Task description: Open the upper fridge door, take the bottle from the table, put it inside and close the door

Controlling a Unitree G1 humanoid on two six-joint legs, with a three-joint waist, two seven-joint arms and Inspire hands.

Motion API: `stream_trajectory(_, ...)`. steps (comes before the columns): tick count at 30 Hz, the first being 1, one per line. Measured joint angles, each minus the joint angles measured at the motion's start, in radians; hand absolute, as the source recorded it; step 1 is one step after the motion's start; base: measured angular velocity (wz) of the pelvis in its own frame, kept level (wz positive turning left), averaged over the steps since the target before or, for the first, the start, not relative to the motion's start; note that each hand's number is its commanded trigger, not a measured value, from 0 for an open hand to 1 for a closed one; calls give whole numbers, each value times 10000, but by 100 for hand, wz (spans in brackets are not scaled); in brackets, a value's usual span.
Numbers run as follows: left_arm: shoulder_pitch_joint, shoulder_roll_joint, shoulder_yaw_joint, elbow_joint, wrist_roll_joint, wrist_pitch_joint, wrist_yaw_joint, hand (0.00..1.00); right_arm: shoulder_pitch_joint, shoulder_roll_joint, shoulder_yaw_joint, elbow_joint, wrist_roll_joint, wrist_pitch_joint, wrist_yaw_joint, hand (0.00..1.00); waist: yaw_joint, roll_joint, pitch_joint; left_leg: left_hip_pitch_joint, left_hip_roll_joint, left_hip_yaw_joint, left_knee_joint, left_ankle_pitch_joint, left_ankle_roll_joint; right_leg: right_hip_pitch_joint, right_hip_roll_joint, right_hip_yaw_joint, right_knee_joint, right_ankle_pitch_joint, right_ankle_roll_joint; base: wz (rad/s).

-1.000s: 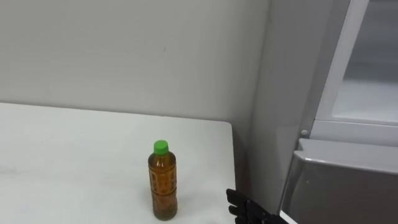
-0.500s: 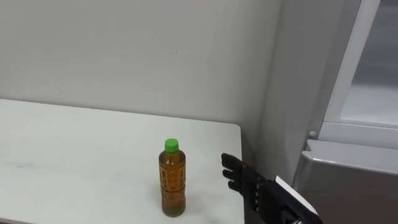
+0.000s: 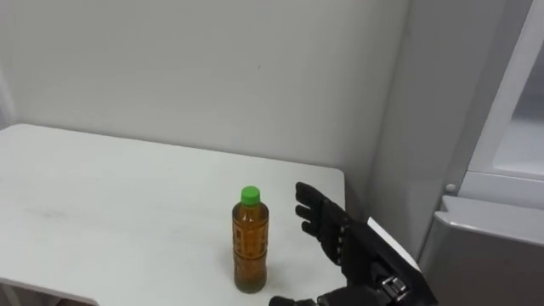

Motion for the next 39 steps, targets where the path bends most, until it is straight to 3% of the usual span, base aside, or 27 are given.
stream_trajectory(10, 78, -202, -72, -191, 225, 413, 9, 0, -548, 49, 294, 1211, -19, -4, -1957, 0, 218, 100, 60, -11, -36, -104, 0, 11, 14, 88, -38, -269, -13, 0, 7, 6)
stream_trajectory(15, 177, -300, -138, -183, 341, 752, 20, 0, -1023, 87, 377, 1613, -32, -6, -3172, 0, 237, 143, 45, 9, -102, -254, 12, 18, 9, 173, -32, -345, -17, -4, 13, 8)
stream_trajectory(19, 163, -404, -155, -160, 452, 815, 41, 0, -1279, 118, 449, 2112, -197, -6, -3881, 0, 286, 134, 37, 11, -155, -382, 14, 53, 34, 219, -82, -473, -21, -6, 17, 9)
stream_trajectory(21, 140, -409, -267, -161, 457, 952, 41, 0, -1458, 299, 469, 2498, -267, -6, -4294, 0, 316, 136, 39, 3, -195, -495, 14, 80, 52, 253, -118, -562, -20, -13, 29, 9)
stream_trajectory(24, 133, -419, -360, -164, 518, 1105, 41, 0, -1801, 494, 478, 3162, -239, -4, -4569, 0, 383, 127, 34, -5, -205, -526, 9, 99, 78, 269, -155, -575, -18, -34, 62, 6)
stream_trajectory(32, 224, -409, -542, -502, 670, 1295, 31, 0, -2222, 521, 595, 3762, 124, -3, -4935, 0, 563, 101, 21, -153, -357, -838, 21, 179, 149, 279, -253, -994, -20, -35, 109, 14)
stream_trajectory(39, 221, -407, -538, -676, 888, 1415, -111, 0, -2531, 537, 753, 4573, 102, 28, -4959, 0, 942, 133, 42, -189, -397, -933, -5, 252, 196, 261, -346, -1130, -14, -57, 168, 4)
